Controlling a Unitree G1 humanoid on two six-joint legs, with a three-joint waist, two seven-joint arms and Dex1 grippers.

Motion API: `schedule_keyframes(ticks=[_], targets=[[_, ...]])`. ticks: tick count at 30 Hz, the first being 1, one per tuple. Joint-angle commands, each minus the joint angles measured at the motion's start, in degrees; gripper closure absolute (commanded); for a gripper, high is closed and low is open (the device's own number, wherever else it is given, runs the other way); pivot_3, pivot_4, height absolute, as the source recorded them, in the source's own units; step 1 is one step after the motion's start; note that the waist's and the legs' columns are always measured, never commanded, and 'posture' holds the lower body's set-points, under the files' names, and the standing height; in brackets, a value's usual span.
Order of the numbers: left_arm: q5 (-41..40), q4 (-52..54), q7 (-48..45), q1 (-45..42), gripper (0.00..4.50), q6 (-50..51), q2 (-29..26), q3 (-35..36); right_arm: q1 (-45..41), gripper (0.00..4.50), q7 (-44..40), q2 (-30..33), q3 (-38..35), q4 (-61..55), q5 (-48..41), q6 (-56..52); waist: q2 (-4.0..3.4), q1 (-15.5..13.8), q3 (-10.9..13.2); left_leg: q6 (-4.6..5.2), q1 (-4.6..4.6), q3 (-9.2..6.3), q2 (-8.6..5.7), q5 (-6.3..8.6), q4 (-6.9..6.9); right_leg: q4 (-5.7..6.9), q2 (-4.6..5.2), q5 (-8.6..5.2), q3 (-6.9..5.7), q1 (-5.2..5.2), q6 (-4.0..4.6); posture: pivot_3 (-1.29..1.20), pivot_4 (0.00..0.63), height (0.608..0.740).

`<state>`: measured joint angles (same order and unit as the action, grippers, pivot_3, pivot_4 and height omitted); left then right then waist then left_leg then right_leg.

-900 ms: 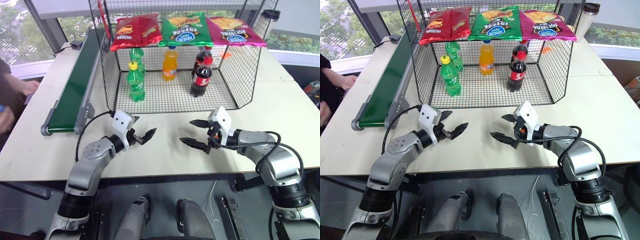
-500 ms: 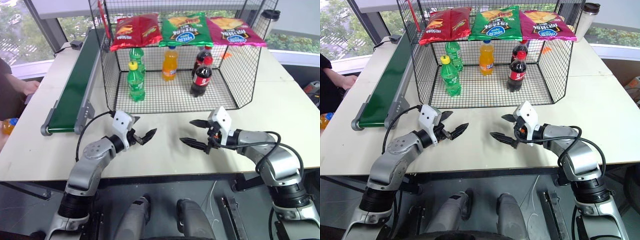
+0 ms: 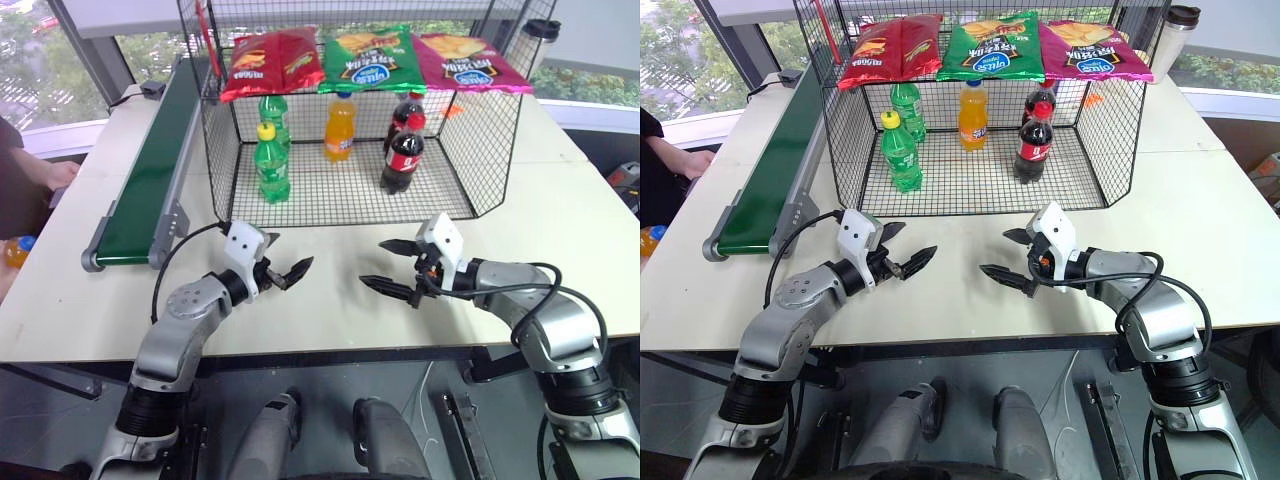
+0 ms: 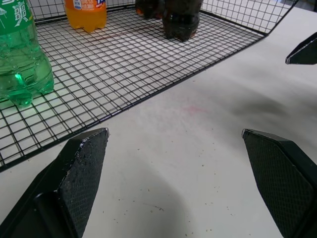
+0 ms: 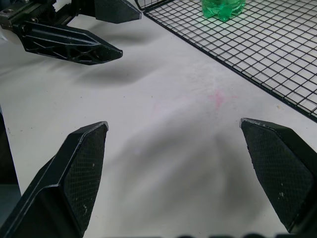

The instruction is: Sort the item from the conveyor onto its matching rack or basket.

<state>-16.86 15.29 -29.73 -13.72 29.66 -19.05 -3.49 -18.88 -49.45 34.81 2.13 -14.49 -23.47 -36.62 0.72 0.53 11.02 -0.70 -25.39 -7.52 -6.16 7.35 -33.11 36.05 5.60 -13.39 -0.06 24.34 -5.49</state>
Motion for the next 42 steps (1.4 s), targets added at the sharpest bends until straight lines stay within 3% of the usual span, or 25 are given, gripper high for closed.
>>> schedule_keyframes(ticks=[1, 42], targets=[[-0.2, 1.8, 0.1, -0.3, 0.00, -0.9, -0.1, 0.3, -1.4, 0.09, -0.2, 0.1, -0.4, -2.1, -1.0, 0.6, 0.00, 0.0, 0.0, 0.00, 0.00, 0.00, 0.00, 0.00, 0.00, 0.00, 0.00, 0.00, 0.00, 0.00, 0.00, 0.00, 0.150, 0.738], [0.0, 1.4, 0.1, -0.8, 0.00, -1.2, 0.0, 0.2, -1.5, 0.09, 0.2, 0.0, -0.3, -2.1, -0.7, 0.6, 0.00, 0.0, 0.0, 0.00, 0.00, 0.00, 0.00, 0.00, 0.00, -0.01, 0.00, 0.00, 0.00, 0.00, 0.00, 0.00, 0.150, 0.738]])
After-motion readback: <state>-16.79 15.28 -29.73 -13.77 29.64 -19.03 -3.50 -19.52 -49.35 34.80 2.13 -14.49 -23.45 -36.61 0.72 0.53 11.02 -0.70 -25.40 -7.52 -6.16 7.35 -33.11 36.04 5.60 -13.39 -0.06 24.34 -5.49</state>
